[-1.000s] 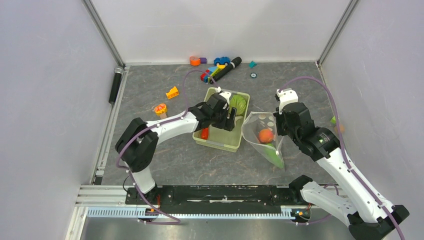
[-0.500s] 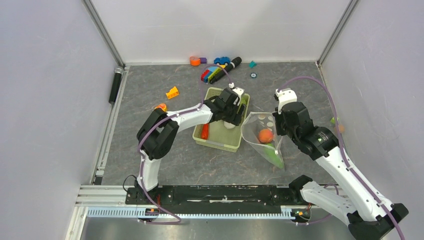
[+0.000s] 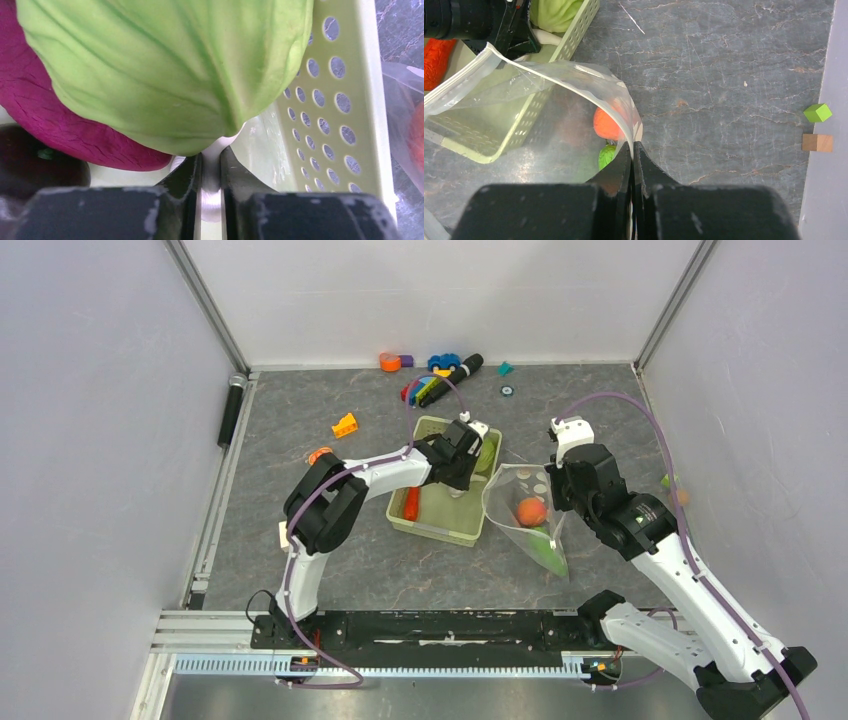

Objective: Place the food in the zip-top bag and seal the zipper

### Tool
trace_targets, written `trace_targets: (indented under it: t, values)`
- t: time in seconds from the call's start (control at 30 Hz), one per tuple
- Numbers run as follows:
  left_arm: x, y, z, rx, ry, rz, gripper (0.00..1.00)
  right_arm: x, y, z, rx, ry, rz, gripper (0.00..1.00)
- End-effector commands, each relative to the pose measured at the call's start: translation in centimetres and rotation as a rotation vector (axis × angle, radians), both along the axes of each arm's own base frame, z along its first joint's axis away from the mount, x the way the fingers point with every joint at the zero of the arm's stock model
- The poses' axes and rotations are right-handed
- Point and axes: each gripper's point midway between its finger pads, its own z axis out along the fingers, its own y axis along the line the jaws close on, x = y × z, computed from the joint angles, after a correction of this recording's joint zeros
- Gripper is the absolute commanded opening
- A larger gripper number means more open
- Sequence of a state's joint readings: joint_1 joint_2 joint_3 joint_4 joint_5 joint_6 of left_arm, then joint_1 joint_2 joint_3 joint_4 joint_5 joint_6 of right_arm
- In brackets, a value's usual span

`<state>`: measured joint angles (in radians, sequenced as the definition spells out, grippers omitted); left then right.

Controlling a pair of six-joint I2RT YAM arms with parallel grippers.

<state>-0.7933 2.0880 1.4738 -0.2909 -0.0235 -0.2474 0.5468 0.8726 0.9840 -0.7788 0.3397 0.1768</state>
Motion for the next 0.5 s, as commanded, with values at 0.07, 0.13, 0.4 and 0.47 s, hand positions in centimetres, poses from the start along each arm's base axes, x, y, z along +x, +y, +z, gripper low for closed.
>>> trace_targets:
  t: [0.07, 0.13, 0.4, 0.47]
  values:
    - [-1.0, 0.0, 2.9, -0.051, -0.004, 0.010, 0.02, 0.4, -0.1, 0.5, 0.001, -0.027, -0.003, 0.05]
    - [-1.3, 0.2, 4.0, -0.075, -0.020, 0.012, 0.02, 0.3, -0.1, 0.5, 0.000, -0.028, -0.003, 0.05]
    - [-2.5, 2.2, 9.6, -0.182, -0.117, 0.072, 0.02, 0.3, -0.3, 0.7, 0.001, -0.037, -0.008, 0.05]
    - [-2.8, 2.6, 11.7, -0.223, -0.149, 0.082, 0.02, 0.2, -0.2, 0.6, 0.003, -0.033, -0.001, 0.05]
